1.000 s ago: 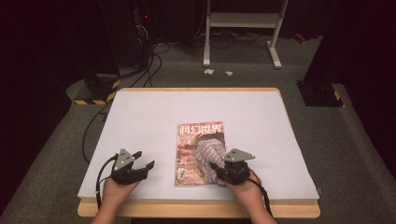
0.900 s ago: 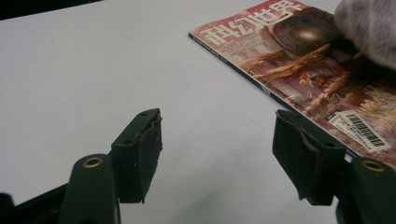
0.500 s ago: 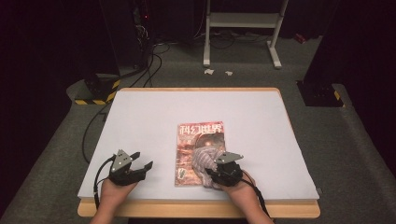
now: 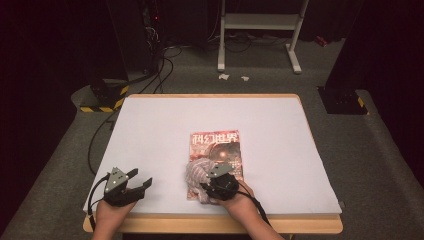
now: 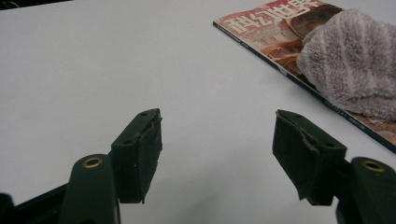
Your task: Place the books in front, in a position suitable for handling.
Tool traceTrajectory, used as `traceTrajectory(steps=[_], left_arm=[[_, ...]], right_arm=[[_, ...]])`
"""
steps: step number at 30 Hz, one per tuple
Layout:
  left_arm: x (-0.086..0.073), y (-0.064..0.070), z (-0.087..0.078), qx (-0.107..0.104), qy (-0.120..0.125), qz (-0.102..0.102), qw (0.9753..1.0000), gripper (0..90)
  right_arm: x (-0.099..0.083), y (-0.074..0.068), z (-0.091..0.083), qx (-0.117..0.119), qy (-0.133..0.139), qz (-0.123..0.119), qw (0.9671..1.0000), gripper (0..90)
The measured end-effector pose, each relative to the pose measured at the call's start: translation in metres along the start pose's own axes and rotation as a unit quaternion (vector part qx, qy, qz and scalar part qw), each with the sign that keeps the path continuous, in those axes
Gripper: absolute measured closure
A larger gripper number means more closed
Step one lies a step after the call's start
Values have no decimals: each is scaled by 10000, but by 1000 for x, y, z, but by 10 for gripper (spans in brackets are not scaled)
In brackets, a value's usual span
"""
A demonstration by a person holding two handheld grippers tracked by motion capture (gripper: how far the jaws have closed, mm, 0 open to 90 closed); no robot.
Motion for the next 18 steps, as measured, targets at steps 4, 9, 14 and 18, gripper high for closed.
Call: traceTrajectory(steps=[4, 9, 14, 18], left_arm=[[-2, -4, -6, 51, 18, -50, 10000, 331], [-3, -4, -9, 87, 27, -56, 9999, 331], [-4, -3, -8, 87, 10, -14, 10000, 331], [-2, 0, -6, 59, 22, 17, 10000, 331]], right_arm=[[12, -10, 10, 73, 55, -102, 9999, 647], [28, -25, 22, 165, 113, -284, 9994, 645], [31, -29, 25, 121, 101, -391, 9991, 642], [27, -23, 21, 60, 91, -329, 9994, 641]])
Point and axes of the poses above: each handheld gripper's, and its own axes: z roughly forward along the jaws, x roughly out of its top, y roughly to its right, the point moved 1 cm from there along z, roughly forward along the jaws, and after that the axes turned 15 degrees about -z, right-handed, at the moved point
